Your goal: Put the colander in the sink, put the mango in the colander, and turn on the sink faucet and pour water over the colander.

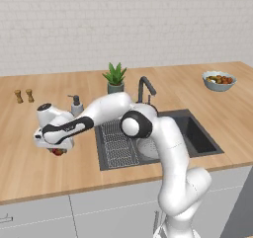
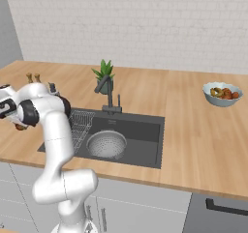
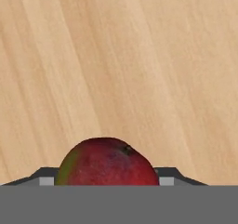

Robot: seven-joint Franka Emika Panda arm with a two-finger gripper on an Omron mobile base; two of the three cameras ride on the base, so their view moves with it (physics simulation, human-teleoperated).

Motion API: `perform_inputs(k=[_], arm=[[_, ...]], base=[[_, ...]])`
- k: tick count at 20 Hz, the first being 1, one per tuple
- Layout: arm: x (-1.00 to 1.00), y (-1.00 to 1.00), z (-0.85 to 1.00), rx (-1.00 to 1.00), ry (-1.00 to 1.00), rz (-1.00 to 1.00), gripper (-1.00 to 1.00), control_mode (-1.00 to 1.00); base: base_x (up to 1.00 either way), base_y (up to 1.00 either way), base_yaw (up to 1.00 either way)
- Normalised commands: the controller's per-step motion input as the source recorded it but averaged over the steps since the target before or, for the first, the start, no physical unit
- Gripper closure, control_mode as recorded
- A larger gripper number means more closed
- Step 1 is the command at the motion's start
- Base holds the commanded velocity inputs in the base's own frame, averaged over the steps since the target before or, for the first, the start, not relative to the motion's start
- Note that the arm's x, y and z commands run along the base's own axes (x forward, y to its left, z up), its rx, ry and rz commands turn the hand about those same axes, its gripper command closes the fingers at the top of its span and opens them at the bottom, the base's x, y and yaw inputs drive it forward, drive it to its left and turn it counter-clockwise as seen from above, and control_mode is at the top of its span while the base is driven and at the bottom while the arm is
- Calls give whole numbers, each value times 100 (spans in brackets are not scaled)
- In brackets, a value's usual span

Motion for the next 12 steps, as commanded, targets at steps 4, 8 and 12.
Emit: perform_inputs(k=[4, 8, 12], arm=[[0, -2, -15, -5, 0, 0, 100, -100], [-38, -14, 12, -1, -9, 0, 100, -100], [-85, -56, 53, 0, -25, -2, 100, -100]], base=[[0, 0, 0], [0, 0, 0], [0, 0, 0]])
